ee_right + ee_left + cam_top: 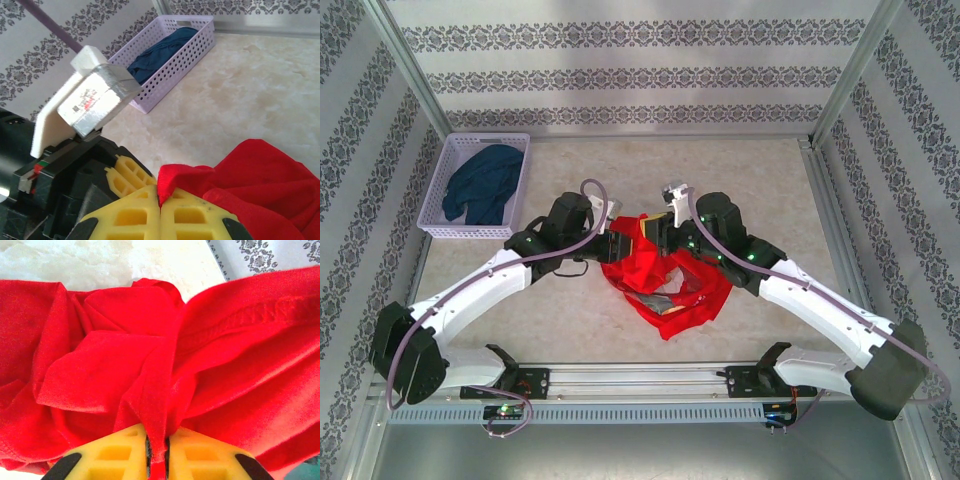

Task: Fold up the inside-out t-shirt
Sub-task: Adjust the T-shirt at the center of the table.

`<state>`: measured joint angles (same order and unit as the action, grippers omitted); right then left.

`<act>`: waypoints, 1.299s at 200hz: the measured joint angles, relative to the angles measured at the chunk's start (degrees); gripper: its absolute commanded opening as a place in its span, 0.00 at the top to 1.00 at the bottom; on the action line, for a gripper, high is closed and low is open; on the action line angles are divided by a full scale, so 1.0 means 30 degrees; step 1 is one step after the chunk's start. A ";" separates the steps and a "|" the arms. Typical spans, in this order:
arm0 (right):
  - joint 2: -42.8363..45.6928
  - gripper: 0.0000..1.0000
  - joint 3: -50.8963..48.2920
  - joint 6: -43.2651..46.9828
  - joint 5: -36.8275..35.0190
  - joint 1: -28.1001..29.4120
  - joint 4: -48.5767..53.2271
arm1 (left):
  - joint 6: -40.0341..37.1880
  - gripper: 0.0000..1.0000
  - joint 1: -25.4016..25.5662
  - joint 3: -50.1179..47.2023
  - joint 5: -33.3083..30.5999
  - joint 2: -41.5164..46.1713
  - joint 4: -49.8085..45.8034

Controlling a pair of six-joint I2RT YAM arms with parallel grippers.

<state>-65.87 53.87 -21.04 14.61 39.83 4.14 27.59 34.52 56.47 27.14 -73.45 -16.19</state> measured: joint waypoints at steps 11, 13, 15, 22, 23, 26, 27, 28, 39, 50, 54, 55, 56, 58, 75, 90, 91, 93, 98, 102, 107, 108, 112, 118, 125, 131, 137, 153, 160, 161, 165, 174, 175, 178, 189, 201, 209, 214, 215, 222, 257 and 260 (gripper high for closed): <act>0.0211 1.00 0.0000 0.0073 -0.0109 -0.0226 0.0240 | -0.0138 0.92 -0.0015 0.0036 -0.0138 0.0124 -0.0102; 0.0255 1.00 0.0000 0.0073 -0.0102 -0.0270 0.0255 | -0.0197 0.93 -0.0015 0.0036 -0.0146 0.0153 -0.0146; 0.0313 1.00 0.0000 0.0087 -0.0138 -0.0335 0.0299 | -0.0189 0.93 -0.0015 0.0044 -0.0168 0.0189 -0.0175; 0.0474 1.00 0.0000 0.0117 -0.0160 -0.0510 0.0408 | -0.0270 0.94 -0.0051 0.0044 -0.0204 0.0313 -0.0277; 0.0495 1.00 0.0000 0.0124 -0.0160 -0.0525 0.0423 | -0.0270 0.94 -0.0051 0.0044 -0.0204 0.0335 -0.0291; 0.0568 1.00 0.0000 0.0124 -0.0168 -0.0605 0.0474 | -0.0342 0.94 -0.0051 0.0051 -0.0204 0.0408 -0.0335; 0.0583 1.00 0.0000 0.0124 -0.0168 -0.0627 0.0474 | -0.0342 0.94 -0.0051 0.0051 -0.0204 0.0423 -0.0335; 0.0619 1.00 0.0000 0.0131 -0.0168 -0.0656 0.0495 | -0.0342 0.94 -0.0051 0.0051 -0.0197 0.0437 -0.0342; 0.0867 1.00 0.0000 0.0204 -0.0248 -0.0903 0.0670 | -0.0503 0.93 -0.0124 0.0051 -0.0117 0.0699 -0.0408; 0.1049 1.00 0.0080 0.0350 -0.0386 -0.1129 0.0991 | -0.0656 0.92 -0.0219 0.0051 0.0117 0.0962 -0.0408; 0.1086 1.00 0.0131 0.0423 -0.0444 -0.1188 0.1129 | -0.0692 0.92 -0.0277 0.0051 0.0277 0.1049 -0.0408; 0.1093 1.00 0.0153 0.0437 -0.0474 -0.1224 0.1173 | -0.0707 0.92 -0.0291 0.0051 0.0342 0.1086 -0.0408; 0.1093 1.00 0.0160 0.0459 -0.0495 -0.1239 0.1217 | -0.0729 0.92 -0.0299 0.0044 0.0364 0.1107 -0.0408; 0.1115 1.00 0.0197 0.0488 -0.0532 -0.1282 0.1275 | -0.0758 0.92 -0.0313 0.0051 0.0452 0.1166 -0.0408; 0.1137 1.00 0.0503 0.0845 -0.0991 -0.1552 0.1880 | -0.0911 0.92 -0.0554 0.0044 0.1319 0.1654 -0.0386; 0.1144 1.00 0.0831 0.1311 -0.1530 -0.1741 0.2594 | -0.0918 0.93 -0.0772 -0.0007 0.2084 0.2237 -0.0226; 0.1144 1.00 0.0845 0.1341 -0.1559 -0.1749 0.2616 | -0.0925 0.93 -0.0801 -0.0029 0.2171 0.2295 -0.0204; 0.1144 1.00 0.0882 0.1384 -0.1625 -0.1749 0.2696 | -0.0925 0.93 -0.0816 -0.0044 0.2244 0.2361 -0.0160; 0.1144 1.00 0.0969 0.1596 -0.1821 -0.1756 0.2871 | -0.0918 0.93 -0.0903 -0.0124 0.2484 0.2601 -0.0058; 0.1144 1.00 0.1027 0.1690 -0.1953 -0.1770 0.3016 | -0.0911 0.93 -0.0954 -0.0175 0.2652 0.2798 0.0029; 0.1137 1.00 0.1107 0.1872 -0.2106 -0.1785 0.3249 | -0.0918 0.93 -0.1035 -0.0226 0.2907 0.2994 0.0124; 0.1137 1.00 0.1115 0.1894 -0.2135 -0.1785 0.3279 | -0.0918 0.93 -0.1042 -0.0233 0.2929 0.3024 0.0138; 0.1137 1.00 0.1188 0.2091 -0.2259 -0.1785 0.3439 | -0.0911 0.93 -0.1071 -0.0284 0.3053 0.3169 0.0255; 0.1115 1.00 0.1275 0.2288 -0.2448 -0.1785 0.3701 | -0.0918 0.93 -0.1144 -0.0372 0.3257 0.3359 0.0430; 0.1064 1.00 0.1435 0.2586 -0.2623 -0.1785 0.4014 | -0.0911 0.93 -0.1180 -0.0488 0.3446 0.3541 0.0656; 0.0998 1.00 0.1537 0.2739 -0.2688 -0.1785 0.4160 | -0.0911 0.93 -0.1202 -0.0590 0.3548 0.3665 0.0780; 0.0896 1.00 0.1639 0.2965 -0.2732 -0.1785 0.4328 | -0.0911 0.92 -0.1231 -0.0685 0.3636 0.3723 0.0874; 0.0627 1.00 0.1770 0.3293 -0.2732 -0.1785 0.4656 | -0.0984 0.92 -0.1297 -0.0882 0.3643 0.3708 0.0903; 0.0474 1.00 0.1800 0.3424 -0.2725 -0.1785 0.4801 | -0.1064 0.90 -0.1304 -0.0954 0.3417 0.3628 0.0838; 0.0452 1.00 0.1800 0.3439 -0.2725 -0.1778 0.4816 | -0.1071 0.90 -0.1304 -0.0954 0.3395 0.3621 0.0838; 0.0321 1.00 0.1800 0.3497 -0.2725 -0.1778 0.4903 | -0.1158 0.89 -0.1297 -0.0969 0.3133 0.3541 0.0736; 0.0066 1.00 0.1800 0.3548 -0.2725 -0.1727 0.5071 | -0.1253 0.88 -0.1297 -0.0969 0.2412 0.3381 0.0437; 0.0036 1.00 0.1800 0.3548 -0.2718 -0.1727 0.5078 | -0.1275 0.88 -0.1297 -0.0976 0.2273 0.3351 0.0386; -0.0058 1.00 0.1800 0.3541 -0.2710 -0.1719 0.5144 | -0.1275 0.88 -0.1297 -0.0984 0.1858 0.3279 0.0233; -0.0372 1.00 0.1800 0.3526 -0.2688 -0.1559 0.5297 | -0.1282 0.85 -0.1297 -0.1020 0.0211 0.3082 -0.0423; -0.0772 1.00 0.1792 0.3410 -0.2565 -0.1260 0.5282 | -0.1268 0.82 -0.1304 -0.1122 -0.1712 0.2812 -0.1217; -0.1020 1.00 0.1792 0.3198 -0.2426 -0.1049 0.5209 | -0.1275 0.79 -0.1304 -0.1239 -0.2798 0.2594 -0.1727; -0.1195 1.00 0.1770 0.2987 -0.2295 -0.0882 0.5107 | -0.1260 0.77 -0.1304 -0.1348 -0.3432 0.2463 -0.2025; -0.1239 1.00 0.1763 0.2980 -0.2273 -0.0838 0.5071 | -0.1260 0.77 -0.1304 -0.1362 -0.3504 0.2448 -0.2062; -0.1494 1.00 0.1734 0.2667 -0.2127 -0.0641 0.4852 | -0.1260 0.72 -0.1304 -0.1545 -0.4306 0.2280 -0.2470; -0.3009 1.00 0.1304 0.0707 -0.1413 0.0211 0.3147 | -0.1202 0.54 -0.1297 -0.2565 -0.6426 0.2484 -0.3592; -0.3140 1.00 0.1282 0.0561 -0.1370 0.0277 0.3075 | -0.1173 0.53 -0.1297 -0.2688 -0.6419 0.2601 -0.3534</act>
<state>-75.29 57.71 -19.35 10.50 40.66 13.37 24.08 30.63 48.40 7.88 -65.65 -26.79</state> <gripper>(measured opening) 0.066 0.430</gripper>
